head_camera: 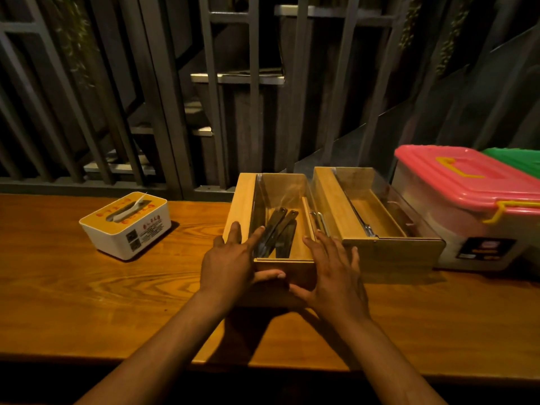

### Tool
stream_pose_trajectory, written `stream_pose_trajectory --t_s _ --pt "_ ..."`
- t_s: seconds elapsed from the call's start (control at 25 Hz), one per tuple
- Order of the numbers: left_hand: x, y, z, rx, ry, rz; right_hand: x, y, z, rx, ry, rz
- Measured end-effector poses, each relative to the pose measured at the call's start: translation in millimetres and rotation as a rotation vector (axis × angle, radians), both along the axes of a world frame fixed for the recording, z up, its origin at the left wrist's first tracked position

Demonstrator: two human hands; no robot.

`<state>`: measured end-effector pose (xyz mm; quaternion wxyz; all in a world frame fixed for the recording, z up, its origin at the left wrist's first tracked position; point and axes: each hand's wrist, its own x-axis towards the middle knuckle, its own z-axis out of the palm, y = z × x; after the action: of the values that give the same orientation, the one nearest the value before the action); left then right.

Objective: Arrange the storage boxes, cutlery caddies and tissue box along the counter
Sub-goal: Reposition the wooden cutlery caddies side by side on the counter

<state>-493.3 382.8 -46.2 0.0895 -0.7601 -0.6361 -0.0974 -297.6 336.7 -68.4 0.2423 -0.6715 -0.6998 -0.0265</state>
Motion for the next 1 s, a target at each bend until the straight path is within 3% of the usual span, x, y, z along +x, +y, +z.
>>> stream_pose_trajectory --t_s 0.36,0.6,1.0 --pt "5 42 3 0.015 -0.015 -0.008 -4 37 10 0.030 -0.269 -0.104" --pt "10 62 4 0.019 -0.027 -0.018 -3 57 15 -0.041 -0.184 -0.105" --pt "3 70 1 0.001 -0.070 -0.048 -7 60 14 -0.024 -0.212 -0.140"
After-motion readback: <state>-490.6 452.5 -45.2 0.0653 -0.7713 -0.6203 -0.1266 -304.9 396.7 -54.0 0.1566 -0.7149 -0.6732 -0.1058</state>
